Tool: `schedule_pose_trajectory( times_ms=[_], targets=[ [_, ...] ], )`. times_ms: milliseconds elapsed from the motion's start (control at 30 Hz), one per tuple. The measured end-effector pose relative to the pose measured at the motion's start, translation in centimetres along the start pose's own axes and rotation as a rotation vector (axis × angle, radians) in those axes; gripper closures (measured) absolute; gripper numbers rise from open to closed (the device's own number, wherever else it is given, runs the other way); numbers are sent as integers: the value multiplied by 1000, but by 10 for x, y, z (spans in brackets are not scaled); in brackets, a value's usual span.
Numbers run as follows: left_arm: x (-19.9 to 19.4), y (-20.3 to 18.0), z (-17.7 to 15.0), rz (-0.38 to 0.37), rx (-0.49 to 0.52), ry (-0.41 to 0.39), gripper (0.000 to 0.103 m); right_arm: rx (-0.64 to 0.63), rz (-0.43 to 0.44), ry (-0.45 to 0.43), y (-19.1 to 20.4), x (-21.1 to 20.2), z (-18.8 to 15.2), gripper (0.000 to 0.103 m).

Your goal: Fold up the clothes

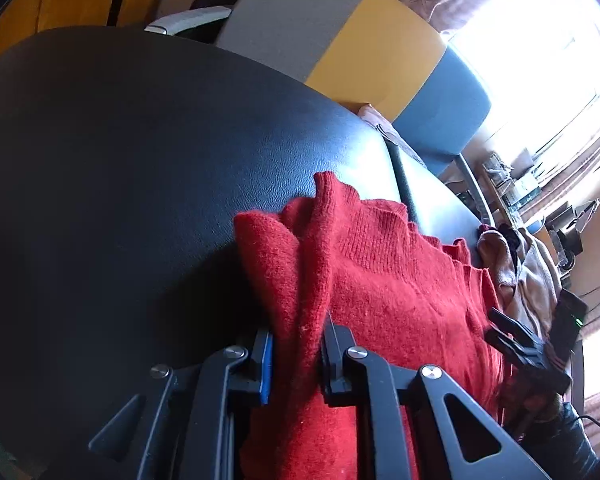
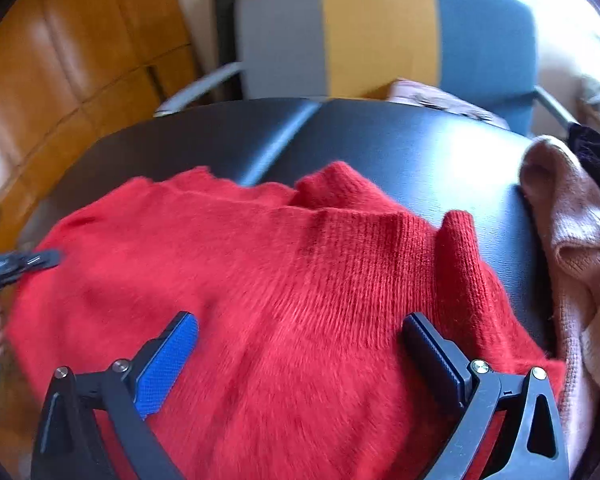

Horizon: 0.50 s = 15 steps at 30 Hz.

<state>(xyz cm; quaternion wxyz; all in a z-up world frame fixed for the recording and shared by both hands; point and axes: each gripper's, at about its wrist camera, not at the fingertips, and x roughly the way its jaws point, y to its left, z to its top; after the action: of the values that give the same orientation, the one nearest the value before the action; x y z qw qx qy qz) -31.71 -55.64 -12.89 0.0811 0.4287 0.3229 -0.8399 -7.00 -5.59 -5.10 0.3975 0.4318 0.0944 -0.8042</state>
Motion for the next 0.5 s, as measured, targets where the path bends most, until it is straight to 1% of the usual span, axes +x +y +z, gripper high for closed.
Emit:
schedule_pose_trajectory(
  times_ms=[67,133,233,367,467,500],
  targets=[
    [14,-4,28,11,-5,2,87,-52,82,2,3,-20,-4,3],
    [21,-4,47,16,-12,2,87,-84,138,20,0,-33,-12,3],
    [34,-17,77,1,-28,1,87,-131,211,58,-7,-49,-24,4],
    [39,-46,97,-39,-23,-8,87,-155,240,115,-19,-47,-42,7],
    [45,-80,120,-109,-35,-17,87,-154,218,117,-30,-38,-50,7],
    [39,-96,111,-139,-35,-23,87,-147,223,106,-33,-37,-52,7]
  ],
)
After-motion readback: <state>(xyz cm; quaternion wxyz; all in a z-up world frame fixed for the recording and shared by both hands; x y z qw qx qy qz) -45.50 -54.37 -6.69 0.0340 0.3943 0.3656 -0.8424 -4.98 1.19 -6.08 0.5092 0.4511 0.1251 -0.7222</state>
